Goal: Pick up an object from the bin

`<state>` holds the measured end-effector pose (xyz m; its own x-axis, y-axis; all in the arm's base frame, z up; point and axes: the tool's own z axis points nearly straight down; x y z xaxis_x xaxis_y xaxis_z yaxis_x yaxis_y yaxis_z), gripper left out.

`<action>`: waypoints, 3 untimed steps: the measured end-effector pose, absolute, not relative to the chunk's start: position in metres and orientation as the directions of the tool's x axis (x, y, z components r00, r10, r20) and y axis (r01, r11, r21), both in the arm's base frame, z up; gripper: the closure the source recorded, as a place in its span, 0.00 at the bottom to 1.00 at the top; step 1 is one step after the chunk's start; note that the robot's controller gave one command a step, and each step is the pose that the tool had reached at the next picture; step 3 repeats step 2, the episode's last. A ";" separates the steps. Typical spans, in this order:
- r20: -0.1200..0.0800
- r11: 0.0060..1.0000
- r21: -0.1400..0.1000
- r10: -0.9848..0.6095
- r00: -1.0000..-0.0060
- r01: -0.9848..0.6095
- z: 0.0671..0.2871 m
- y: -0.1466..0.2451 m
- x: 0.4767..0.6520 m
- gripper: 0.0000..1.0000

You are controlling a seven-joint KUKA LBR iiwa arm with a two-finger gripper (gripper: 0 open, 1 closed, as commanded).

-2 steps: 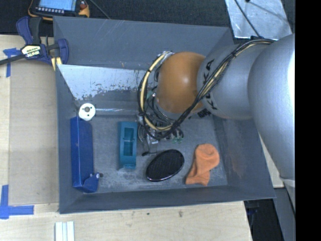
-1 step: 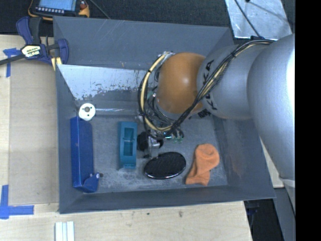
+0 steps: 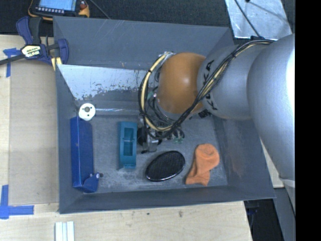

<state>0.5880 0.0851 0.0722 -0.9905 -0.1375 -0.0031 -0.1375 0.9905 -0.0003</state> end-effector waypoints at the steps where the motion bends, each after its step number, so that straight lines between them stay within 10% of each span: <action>1: -0.003 0.991 0.000 -0.138 -0.990 -0.138 0.072 0.085 0.588 1.00; 2: 0.004 0.991 0.000 -0.137 -0.991 -0.137 0.123 0.080 0.584 1.00; 3: 0.004 0.991 0.000 -0.137 -0.991 -0.137 0.123 0.080 0.584 1.00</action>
Offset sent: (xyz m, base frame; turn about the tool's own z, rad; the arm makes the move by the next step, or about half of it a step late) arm -0.0045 -0.0100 0.1107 0.0007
